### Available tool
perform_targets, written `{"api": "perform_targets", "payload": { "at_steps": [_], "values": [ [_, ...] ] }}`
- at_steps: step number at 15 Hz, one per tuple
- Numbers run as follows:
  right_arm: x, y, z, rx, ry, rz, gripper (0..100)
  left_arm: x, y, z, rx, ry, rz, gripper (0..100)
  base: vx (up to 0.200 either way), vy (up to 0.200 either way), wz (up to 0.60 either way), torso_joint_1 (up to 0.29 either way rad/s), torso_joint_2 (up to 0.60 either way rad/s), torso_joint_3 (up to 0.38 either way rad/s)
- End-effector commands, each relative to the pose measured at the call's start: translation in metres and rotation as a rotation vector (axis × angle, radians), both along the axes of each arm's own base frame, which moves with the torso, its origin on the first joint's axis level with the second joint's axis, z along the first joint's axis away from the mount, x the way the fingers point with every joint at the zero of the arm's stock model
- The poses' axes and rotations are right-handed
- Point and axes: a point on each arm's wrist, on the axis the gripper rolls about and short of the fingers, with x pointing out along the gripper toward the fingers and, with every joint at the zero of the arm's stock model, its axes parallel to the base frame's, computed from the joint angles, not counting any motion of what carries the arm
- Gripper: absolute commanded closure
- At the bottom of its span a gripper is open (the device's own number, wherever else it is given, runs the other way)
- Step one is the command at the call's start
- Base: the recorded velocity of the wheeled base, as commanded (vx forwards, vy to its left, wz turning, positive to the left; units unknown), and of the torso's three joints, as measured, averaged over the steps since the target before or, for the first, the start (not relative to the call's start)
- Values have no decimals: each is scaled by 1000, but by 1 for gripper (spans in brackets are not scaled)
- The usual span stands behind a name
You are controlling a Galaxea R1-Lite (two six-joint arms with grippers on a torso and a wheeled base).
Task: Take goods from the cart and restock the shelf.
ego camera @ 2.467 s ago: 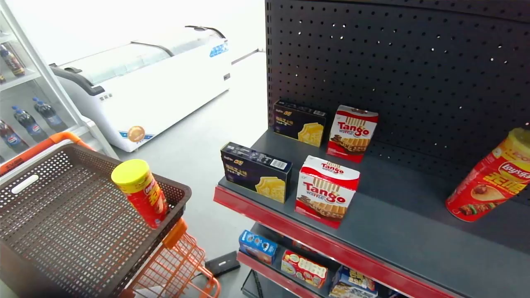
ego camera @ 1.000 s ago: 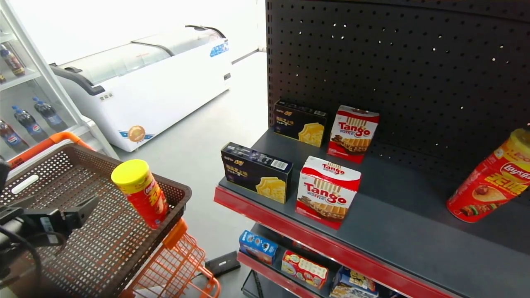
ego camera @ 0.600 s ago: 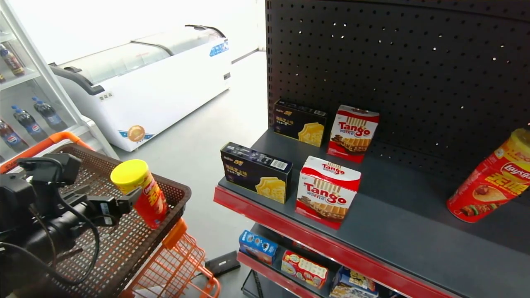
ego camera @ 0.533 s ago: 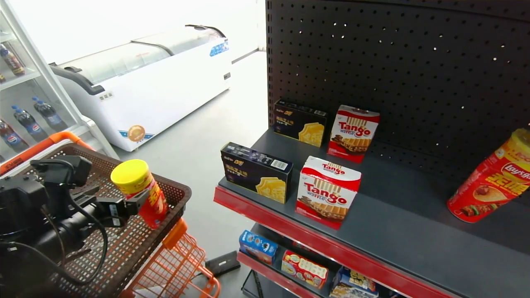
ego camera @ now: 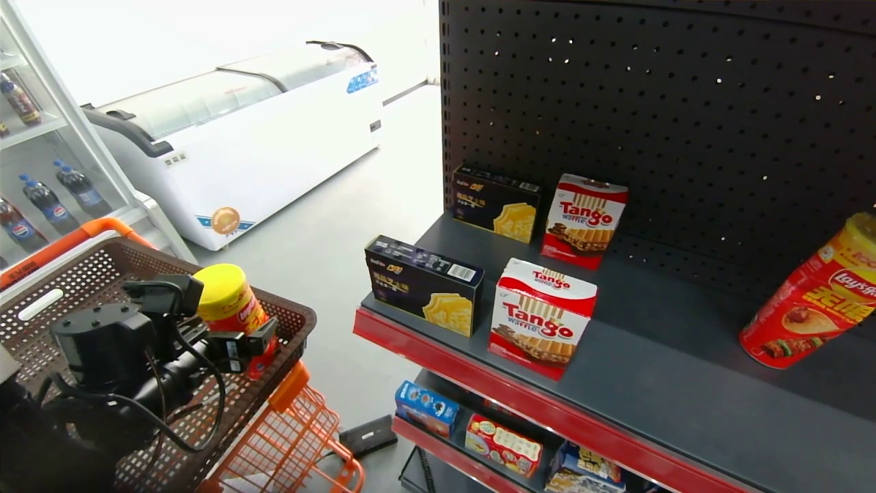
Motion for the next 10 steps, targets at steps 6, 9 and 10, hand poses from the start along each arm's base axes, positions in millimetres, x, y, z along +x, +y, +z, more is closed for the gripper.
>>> {"api": "perform_targets", "payload": {
  "at_steps": [6,9,10],
  "values": [
    [0,0,0,0,1,1,0,44,1,-40,-2,-38,2,100,0,0,0,0,0,0],
    [0,0,0,0,1,1,0,52,1,-35,3,-76,-2,100,0,0,0,0,0,0],
    [0,0,0,0,1,1,0,53,1,-34,3,-81,-2,100,0,0,0,0,0,0]
  ]
}}
